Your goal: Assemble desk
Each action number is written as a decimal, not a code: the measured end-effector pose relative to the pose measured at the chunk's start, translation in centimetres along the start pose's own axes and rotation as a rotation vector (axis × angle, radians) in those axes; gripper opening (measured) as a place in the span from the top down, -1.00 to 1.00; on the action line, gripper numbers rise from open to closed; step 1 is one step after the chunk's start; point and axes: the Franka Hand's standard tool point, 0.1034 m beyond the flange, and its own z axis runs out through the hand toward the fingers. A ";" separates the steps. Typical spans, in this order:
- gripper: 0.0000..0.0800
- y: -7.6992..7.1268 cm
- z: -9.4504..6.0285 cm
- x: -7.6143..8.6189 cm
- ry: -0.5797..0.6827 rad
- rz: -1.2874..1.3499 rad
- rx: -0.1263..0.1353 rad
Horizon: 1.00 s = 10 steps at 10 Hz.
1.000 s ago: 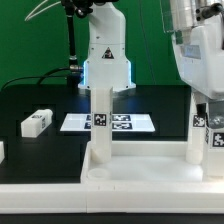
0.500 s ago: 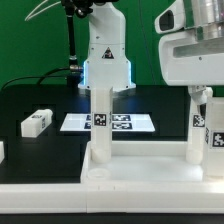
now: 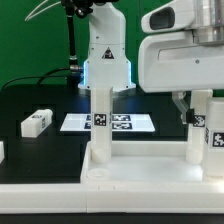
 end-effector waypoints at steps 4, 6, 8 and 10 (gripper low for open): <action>0.04 0.2 0.0 0.2 0.006 0.104 -0.001; 0.27 0.5 0.1 0.3 0.007 0.272 -0.003; 0.27 0.6 0.1 0.2 0.006 0.529 -0.007; 0.27 0.7 0.2 0.1 0.001 0.905 0.002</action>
Offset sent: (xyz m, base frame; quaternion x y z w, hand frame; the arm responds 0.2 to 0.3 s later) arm 0.0000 0.0000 0.0000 0.0000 0.0000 0.0000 1.0000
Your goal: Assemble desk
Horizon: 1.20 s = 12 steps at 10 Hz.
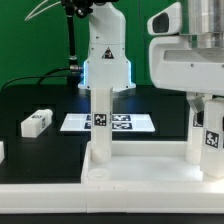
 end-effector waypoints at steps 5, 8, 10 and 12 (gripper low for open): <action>0.04 0.5 0.1 0.2 -0.059 0.458 0.052; -0.58 0.0 -0.3 -0.7 -0.060 0.018 0.030; -0.61 -0.3 -1.2 -1.5 -0.049 -0.218 0.052; -0.62 0.1 -1.1 -1.3 -0.038 -0.387 0.045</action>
Offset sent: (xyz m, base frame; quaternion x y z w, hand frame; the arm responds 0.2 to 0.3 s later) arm 0.0000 0.0000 0.0000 0.0000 0.0000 0.1296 0.9916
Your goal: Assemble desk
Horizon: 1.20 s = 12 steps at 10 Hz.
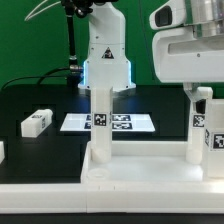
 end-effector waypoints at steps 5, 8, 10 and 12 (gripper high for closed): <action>-0.62 -0.6 -0.5 1.5 0.088 -0.717 -0.072; 0.00 -0.6 -0.5 1.5 0.089 -0.643 -0.069; 0.28 -0.4 -0.4 1.6 0.094 -0.479 -0.064; 0.28 -0.2 -0.4 1.6 0.095 -0.300 -0.060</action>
Offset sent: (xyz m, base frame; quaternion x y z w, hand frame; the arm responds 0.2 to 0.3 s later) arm 0.0295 0.0125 0.0046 0.0494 0.0098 -0.4952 0.8673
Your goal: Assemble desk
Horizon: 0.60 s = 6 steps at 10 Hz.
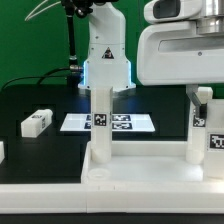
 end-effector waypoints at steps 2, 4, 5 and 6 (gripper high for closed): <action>0.28 0.7 0.0 0.2 -0.013 0.326 0.002; 0.27 1.4 0.1 0.1 -0.054 0.680 0.039; 0.27 1.7 0.1 0.0 -0.094 0.840 0.069; 0.27 1.6 0.1 -0.2 -0.111 0.949 0.061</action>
Offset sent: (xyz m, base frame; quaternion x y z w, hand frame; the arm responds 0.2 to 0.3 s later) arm -0.0059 0.0085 0.0043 0.0834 -0.0429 0.4663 0.8796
